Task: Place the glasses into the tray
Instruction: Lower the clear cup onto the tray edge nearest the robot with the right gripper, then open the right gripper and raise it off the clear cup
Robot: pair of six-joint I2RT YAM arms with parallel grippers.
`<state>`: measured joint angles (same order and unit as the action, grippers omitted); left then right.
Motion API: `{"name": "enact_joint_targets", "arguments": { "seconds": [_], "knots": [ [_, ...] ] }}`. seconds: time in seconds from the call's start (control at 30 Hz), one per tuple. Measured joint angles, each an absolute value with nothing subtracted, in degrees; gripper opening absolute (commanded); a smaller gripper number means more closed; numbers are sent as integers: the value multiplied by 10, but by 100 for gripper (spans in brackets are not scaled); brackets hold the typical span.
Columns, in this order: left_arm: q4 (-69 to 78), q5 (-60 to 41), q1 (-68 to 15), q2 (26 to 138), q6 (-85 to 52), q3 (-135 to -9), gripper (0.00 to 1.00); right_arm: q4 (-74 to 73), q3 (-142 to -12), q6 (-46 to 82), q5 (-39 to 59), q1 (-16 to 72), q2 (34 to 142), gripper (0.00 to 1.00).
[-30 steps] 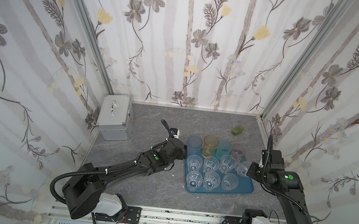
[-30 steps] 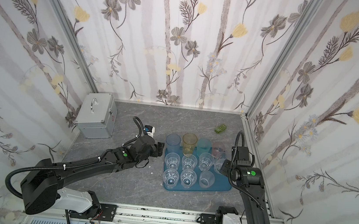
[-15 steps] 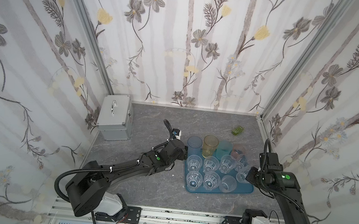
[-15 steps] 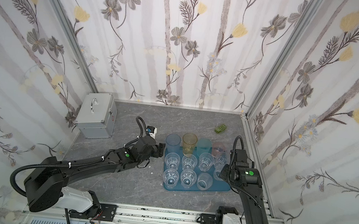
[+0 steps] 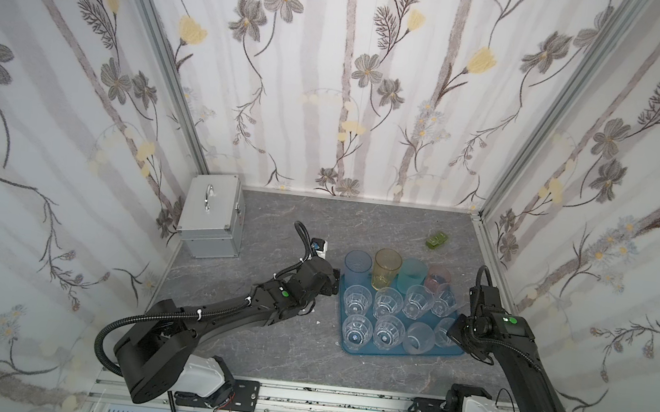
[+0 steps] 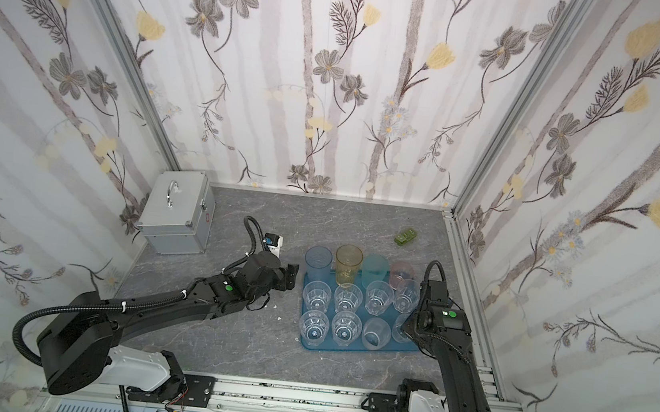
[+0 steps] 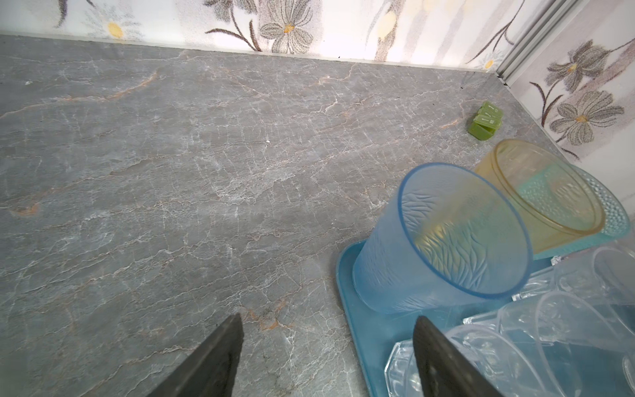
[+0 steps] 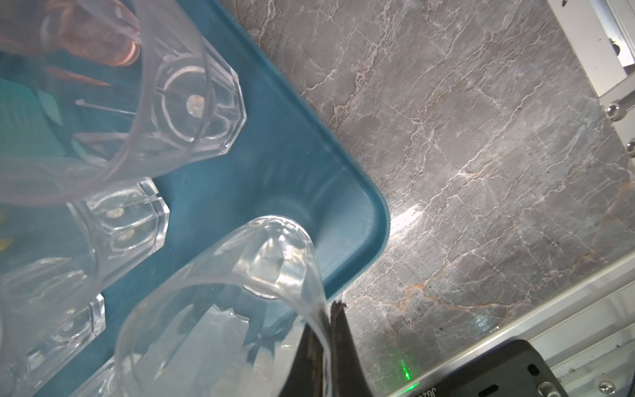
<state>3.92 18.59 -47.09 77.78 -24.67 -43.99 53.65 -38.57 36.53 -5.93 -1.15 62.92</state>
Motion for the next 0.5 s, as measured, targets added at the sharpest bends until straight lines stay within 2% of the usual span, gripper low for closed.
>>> {"name": "enact_joint_targets", "arguments": {
  "seconds": [0.3,0.5],
  "knots": [
    [43,184,-462,768,-244,-431,81,513,-382,373,-62,-11,643,5],
    [45,183,-460,762,-244,-426,81,512,-382,374,-62,-11,647,16]
  ]
}}
